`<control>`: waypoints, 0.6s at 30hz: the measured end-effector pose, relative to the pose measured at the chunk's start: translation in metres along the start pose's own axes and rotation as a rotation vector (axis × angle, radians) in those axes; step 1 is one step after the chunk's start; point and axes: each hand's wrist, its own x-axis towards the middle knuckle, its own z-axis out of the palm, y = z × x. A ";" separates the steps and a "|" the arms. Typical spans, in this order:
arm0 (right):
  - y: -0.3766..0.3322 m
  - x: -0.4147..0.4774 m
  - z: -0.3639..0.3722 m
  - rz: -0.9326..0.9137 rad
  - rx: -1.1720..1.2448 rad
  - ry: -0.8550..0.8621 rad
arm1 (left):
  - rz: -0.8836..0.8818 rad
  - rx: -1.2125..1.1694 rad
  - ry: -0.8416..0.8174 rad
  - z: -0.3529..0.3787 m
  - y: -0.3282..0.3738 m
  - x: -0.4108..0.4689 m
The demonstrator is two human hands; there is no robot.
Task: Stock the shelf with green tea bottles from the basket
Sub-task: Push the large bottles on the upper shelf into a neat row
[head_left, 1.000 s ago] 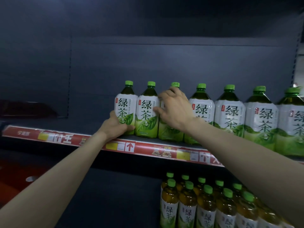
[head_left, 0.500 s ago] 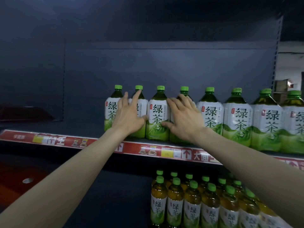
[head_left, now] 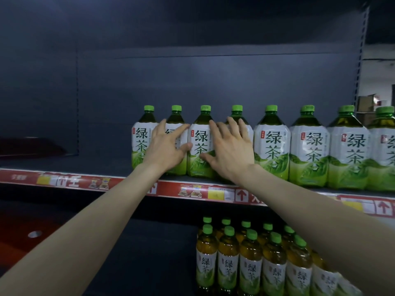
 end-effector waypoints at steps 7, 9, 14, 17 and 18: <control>0.021 -0.014 -0.007 -0.006 0.150 0.046 | 0.017 0.001 0.049 0.005 0.012 -0.010; 0.035 -0.023 -0.012 0.026 0.153 0.073 | 0.086 -0.002 0.132 0.009 0.026 -0.018; 0.074 -0.043 -0.020 0.061 0.093 0.023 | 0.256 -0.040 0.133 0.030 0.074 -0.031; 0.086 -0.050 -0.020 0.031 0.033 -0.014 | 0.320 0.093 0.084 0.045 0.090 -0.029; 0.087 -0.051 -0.020 0.017 0.024 -0.025 | 0.323 0.133 0.070 0.048 0.092 -0.027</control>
